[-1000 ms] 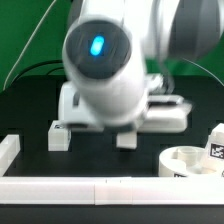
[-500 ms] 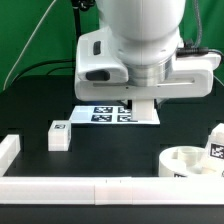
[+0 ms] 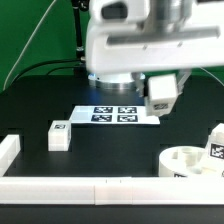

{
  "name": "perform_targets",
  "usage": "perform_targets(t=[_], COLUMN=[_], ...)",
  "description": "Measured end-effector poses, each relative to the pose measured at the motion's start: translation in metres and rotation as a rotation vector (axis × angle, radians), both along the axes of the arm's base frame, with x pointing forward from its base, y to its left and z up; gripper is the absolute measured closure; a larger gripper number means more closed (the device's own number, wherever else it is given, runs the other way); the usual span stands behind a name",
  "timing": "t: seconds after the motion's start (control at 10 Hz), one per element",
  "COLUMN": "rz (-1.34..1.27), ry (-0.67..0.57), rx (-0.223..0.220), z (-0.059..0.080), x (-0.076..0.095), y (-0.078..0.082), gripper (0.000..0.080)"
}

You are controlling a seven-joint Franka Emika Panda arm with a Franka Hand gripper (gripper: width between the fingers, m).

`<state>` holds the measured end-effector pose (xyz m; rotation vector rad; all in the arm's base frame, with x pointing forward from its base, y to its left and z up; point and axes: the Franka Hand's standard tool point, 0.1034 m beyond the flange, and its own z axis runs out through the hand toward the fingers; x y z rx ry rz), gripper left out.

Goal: Assemble stool

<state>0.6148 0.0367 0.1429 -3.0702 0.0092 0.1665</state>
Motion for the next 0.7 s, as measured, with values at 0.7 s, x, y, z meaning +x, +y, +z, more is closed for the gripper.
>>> perform_targets(t=[0.7], rz=[0.179], ry=[-0.523], rx=[-0.151], z=[-0.02], x=[0.003], y=[0.016], gripper=[0.0476])
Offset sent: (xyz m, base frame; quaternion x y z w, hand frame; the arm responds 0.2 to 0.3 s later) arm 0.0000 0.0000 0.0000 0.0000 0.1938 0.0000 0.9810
